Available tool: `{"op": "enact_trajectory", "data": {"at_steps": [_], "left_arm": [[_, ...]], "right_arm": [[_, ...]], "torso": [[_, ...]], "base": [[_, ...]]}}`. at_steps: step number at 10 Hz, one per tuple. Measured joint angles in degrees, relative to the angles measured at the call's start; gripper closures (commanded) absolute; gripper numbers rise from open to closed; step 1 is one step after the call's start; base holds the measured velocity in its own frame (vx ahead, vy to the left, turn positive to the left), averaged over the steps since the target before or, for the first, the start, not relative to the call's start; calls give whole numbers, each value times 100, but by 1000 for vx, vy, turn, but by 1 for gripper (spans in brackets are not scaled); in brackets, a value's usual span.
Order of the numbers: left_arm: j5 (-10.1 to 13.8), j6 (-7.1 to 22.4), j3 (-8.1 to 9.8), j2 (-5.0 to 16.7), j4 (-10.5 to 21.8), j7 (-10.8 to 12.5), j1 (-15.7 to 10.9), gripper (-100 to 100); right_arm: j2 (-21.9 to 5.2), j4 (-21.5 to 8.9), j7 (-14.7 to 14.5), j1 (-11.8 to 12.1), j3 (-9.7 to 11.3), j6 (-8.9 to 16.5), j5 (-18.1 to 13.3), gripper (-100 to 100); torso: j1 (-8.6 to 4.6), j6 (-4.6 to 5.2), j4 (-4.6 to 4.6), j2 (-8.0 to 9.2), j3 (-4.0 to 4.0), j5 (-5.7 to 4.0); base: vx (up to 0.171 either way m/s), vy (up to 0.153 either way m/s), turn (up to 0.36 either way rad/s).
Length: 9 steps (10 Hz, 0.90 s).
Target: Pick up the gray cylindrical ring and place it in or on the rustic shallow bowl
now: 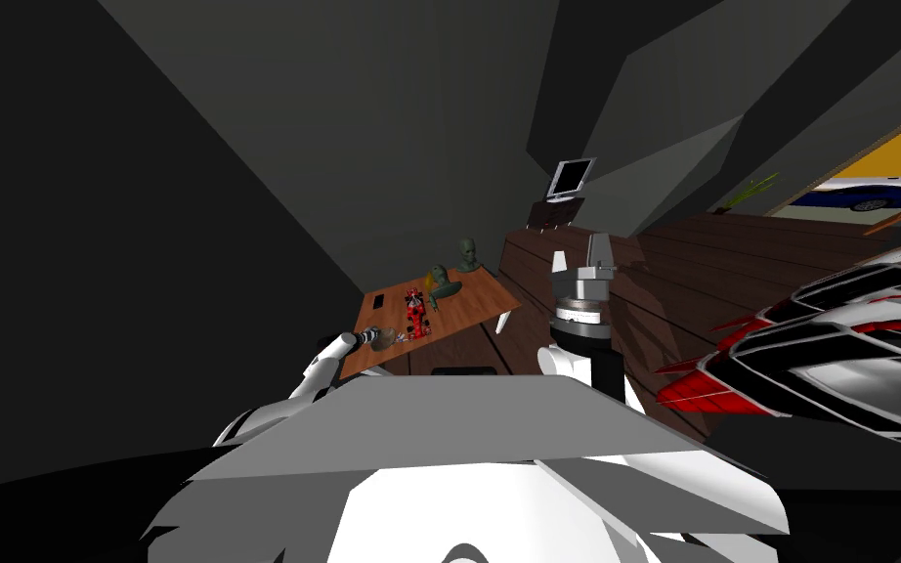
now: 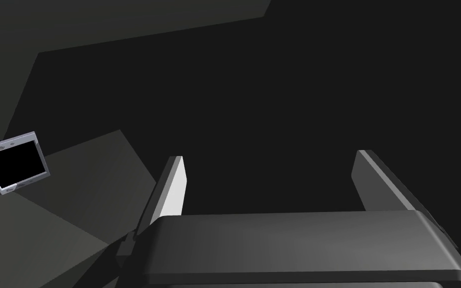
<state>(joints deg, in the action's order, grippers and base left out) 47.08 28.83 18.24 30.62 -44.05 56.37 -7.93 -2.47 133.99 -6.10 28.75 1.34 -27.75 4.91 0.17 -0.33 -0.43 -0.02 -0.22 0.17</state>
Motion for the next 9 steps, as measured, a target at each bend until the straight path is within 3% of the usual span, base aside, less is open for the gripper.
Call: {"op": "enact_trajectory", "data": {"at_steps": [1, 3, 7, 8, 9], "left_arm": [[0, 0, 0, 0, 0, 0, 0, -100], [99, 147, -5, 199, -29, 24, -48, -100], [60, 650, -16, 609, -433, 438, -34, -100], [154, 718, -26, 730, -340, 416, -125, -100], [167, 729, -27, 742, -326, 401, -136, 0]], "right_arm": [[0, 0, 0, 0, 0, 0, 0, 0], [0, 0, 0, 0, 0, 0, 0, 0], [1, 0, 0, -1, 1, 0, 0, 0], [1, 0, 0, 0, 1, 0, 0, 0], [0, 0, 0, 0, 0, 0, 0, 0]], "torso": [[0, 0, 0, 0, 0, 0], [-17, 0, 2, 8, 5, -4], [-27, 1, 3, 13, 7, -7], [-24, 1, 3, 13, 8, -6], [-13, 0, 2, 8, 5, -3]], "base": [[-14, -28, -25], [-24, -53, -15], [-31, -69, -22], [-13, -25, 0], [-3, -5, 1]]}}
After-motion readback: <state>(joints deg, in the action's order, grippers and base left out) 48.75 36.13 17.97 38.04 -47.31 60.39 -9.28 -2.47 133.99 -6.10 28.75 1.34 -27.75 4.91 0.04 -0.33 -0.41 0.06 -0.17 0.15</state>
